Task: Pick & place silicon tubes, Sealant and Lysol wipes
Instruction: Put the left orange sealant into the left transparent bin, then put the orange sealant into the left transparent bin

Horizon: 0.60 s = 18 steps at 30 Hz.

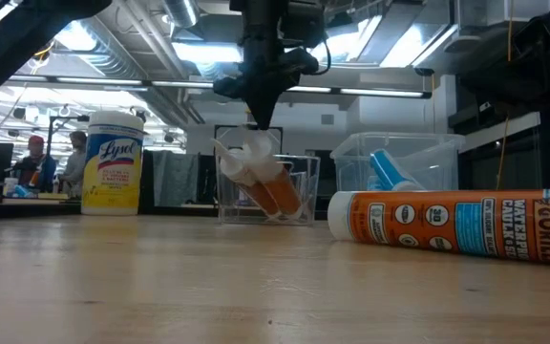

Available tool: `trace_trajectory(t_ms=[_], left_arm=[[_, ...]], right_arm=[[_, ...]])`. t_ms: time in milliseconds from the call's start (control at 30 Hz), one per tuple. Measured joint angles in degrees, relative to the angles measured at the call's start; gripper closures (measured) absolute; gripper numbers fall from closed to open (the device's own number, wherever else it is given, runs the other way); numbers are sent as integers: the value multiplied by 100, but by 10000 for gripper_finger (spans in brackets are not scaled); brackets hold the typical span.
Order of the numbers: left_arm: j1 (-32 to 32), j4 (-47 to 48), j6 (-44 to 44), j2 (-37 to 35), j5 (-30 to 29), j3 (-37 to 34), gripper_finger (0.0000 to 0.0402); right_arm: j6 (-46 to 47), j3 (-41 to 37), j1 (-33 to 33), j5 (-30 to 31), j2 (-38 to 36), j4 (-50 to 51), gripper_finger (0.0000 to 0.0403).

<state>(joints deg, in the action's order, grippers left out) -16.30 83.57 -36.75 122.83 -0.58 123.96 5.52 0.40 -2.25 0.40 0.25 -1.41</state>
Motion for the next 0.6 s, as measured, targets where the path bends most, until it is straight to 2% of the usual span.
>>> trace_trajectory(t_ms=[600], left_arm=[[-11,-216,2,-11,16,188,397]], right_arm=[[0,0,-1,0,-2,0,368]])
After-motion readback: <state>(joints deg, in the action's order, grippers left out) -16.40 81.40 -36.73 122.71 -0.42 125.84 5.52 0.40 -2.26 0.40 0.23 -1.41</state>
